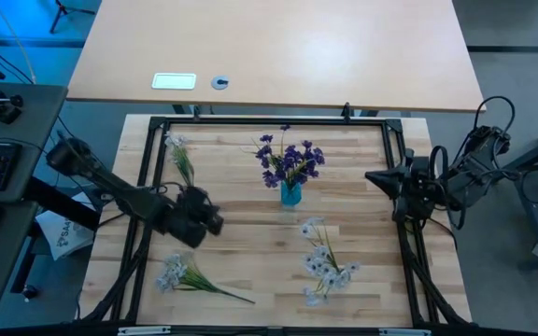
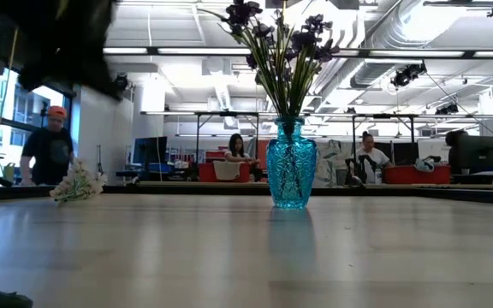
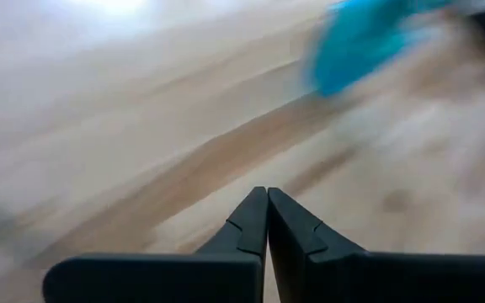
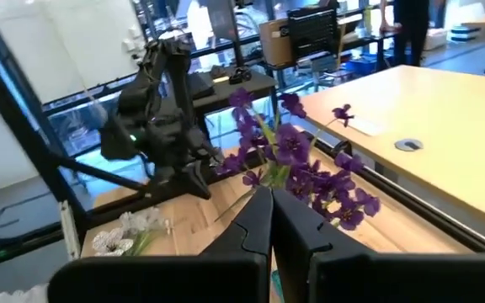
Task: Sort flowers into vase by color
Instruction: Put the top white flowers into the transparent crystal vase
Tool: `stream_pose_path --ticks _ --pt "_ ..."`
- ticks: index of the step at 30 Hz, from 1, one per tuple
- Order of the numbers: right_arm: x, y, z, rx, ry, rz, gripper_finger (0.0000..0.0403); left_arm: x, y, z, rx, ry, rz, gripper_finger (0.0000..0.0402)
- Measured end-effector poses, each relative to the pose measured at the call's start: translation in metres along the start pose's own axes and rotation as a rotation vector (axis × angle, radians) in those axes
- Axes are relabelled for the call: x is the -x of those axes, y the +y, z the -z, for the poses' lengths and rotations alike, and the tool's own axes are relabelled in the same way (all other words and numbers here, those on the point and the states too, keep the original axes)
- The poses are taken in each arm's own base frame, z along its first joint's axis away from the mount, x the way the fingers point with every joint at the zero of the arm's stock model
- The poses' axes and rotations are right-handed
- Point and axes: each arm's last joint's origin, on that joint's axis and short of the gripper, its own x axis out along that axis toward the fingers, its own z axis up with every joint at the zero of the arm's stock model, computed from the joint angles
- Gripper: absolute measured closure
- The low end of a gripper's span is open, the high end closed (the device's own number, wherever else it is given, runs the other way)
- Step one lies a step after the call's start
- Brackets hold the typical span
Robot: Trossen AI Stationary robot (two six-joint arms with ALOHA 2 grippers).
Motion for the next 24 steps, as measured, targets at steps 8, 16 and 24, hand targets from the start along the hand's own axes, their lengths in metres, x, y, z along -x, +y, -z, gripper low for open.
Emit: stream_pose_path --ticks 8,16,24 --pt "-0.004 0.000 0.001 -0.054 -0.073 0.172 0.0403 -0.028 0.061 0.004 0.051 0.190 -0.273 0.0380" --pt "-0.012 -0.009 -0.002 -0.120 -0.128 0.303 0.0403 -0.047 0.090 -0.002 0.184 0.192 -0.448 0.0278" --pt "-0.018 -0.020 -0.002 -0.081 -0.124 0.396 0.0403 -0.054 0.103 -0.015 0.411 0.137 -0.580 0.0212"
